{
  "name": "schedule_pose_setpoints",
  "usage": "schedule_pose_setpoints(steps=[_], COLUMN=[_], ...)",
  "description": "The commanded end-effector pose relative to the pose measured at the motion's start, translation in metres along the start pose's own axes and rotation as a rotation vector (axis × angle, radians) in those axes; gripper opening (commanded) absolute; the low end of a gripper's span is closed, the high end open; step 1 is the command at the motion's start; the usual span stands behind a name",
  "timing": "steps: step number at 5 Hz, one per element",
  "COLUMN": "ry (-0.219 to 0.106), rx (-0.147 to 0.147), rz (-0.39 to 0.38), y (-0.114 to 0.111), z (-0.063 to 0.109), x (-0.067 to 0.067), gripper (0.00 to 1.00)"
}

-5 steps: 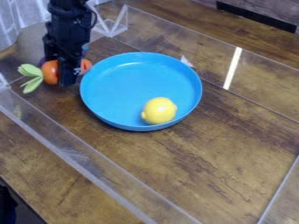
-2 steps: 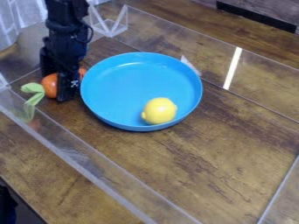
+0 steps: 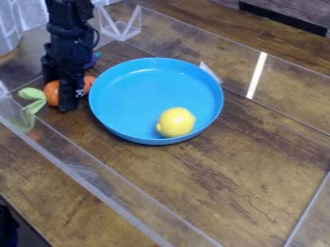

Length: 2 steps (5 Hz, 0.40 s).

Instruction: Remove the carrot from the blue tray and put it on the table

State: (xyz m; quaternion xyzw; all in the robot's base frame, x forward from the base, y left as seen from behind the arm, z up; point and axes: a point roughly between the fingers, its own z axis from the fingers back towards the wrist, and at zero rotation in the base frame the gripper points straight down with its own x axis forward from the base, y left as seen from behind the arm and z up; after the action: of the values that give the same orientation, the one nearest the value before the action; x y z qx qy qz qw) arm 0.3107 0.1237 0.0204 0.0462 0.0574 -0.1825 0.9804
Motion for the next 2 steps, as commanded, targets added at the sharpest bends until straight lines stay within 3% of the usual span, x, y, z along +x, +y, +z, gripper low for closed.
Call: schedule_pose_setpoints(steps=[1,2], ry=[-0.025,-0.025], rx=[0.036,0.049], rz=[0.018,0.013], y=[0.0095,0.0101], z=[0.0090,0.0079], x=[0.0005,0.0031], gripper=[1.00,1.00])
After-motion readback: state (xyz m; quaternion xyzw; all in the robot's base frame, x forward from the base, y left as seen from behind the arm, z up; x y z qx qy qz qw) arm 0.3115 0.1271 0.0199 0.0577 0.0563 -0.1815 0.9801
